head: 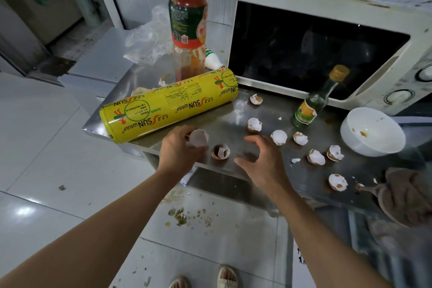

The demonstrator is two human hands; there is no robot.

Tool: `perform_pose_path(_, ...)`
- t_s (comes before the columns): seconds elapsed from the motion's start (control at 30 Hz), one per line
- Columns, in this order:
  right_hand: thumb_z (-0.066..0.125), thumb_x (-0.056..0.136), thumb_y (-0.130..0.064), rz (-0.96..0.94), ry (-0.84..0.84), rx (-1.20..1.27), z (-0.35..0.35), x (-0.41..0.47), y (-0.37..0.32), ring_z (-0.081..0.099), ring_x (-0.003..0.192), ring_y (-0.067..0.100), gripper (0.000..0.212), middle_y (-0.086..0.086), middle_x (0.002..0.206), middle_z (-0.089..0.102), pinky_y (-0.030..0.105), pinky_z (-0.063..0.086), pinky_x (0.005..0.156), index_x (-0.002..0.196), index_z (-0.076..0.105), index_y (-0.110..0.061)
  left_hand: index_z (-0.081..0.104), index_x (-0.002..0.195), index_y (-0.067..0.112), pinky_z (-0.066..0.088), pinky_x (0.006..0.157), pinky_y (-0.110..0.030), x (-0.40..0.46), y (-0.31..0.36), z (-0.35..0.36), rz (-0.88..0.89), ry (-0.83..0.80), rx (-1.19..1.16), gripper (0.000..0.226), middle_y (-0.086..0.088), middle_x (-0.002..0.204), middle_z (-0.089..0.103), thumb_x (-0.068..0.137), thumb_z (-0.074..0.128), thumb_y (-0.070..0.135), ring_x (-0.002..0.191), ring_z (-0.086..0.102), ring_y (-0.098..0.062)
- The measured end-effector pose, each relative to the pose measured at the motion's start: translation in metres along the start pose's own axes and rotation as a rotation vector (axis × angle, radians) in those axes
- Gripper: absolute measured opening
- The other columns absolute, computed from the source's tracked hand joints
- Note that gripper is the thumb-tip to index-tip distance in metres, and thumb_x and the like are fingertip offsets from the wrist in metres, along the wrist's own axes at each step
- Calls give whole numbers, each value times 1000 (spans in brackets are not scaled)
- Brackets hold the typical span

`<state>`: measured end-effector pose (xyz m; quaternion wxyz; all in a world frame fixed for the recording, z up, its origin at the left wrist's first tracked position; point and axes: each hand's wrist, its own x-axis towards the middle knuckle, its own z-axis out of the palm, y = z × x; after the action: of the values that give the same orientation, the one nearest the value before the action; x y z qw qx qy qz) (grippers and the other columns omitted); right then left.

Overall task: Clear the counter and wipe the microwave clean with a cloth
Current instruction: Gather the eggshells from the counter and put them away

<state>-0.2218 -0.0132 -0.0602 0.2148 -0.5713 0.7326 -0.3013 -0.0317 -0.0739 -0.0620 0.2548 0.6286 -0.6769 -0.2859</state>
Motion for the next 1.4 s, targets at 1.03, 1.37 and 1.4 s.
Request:
perform_pose_path(1.03, 76, 75, -30, 120, 87, 11, -34, -21, 32, 52, 104, 19, 41, 4, 113, 58, 31, 44, 88, 110, 60, -13, 53, 123, 30, 55, 78, -41, -12, 27, 30, 58, -190, 199, 61, 5, 115, 65, 68, 78, 41, 102, 61, -20)
perform_pose_path(1.37, 74, 77, -22, 109, 62, 16, -29, -18, 26, 50, 110, 17, 44, 5, 121, 55, 21, 38, 85, 117, 58, -12, 52, 123, 31, 53, 75, -36, -11, 30, 34, 95, -186, 221, 61, 7, 115, 64, 69, 78, 44, 102, 60, -18)
perform_pose_path(1.4, 73, 77, -21, 101, 58, 11, -27, -17, 24, 50, 111, 17, 44, 5, 122, 55, 20, 37, 85, 118, 58, -11, 53, 121, 31, 53, 74, -35, -10, 29, 34, 88, -182, 217, 60, 7, 114, 64, 69, 78, 43, 102, 60, -18)
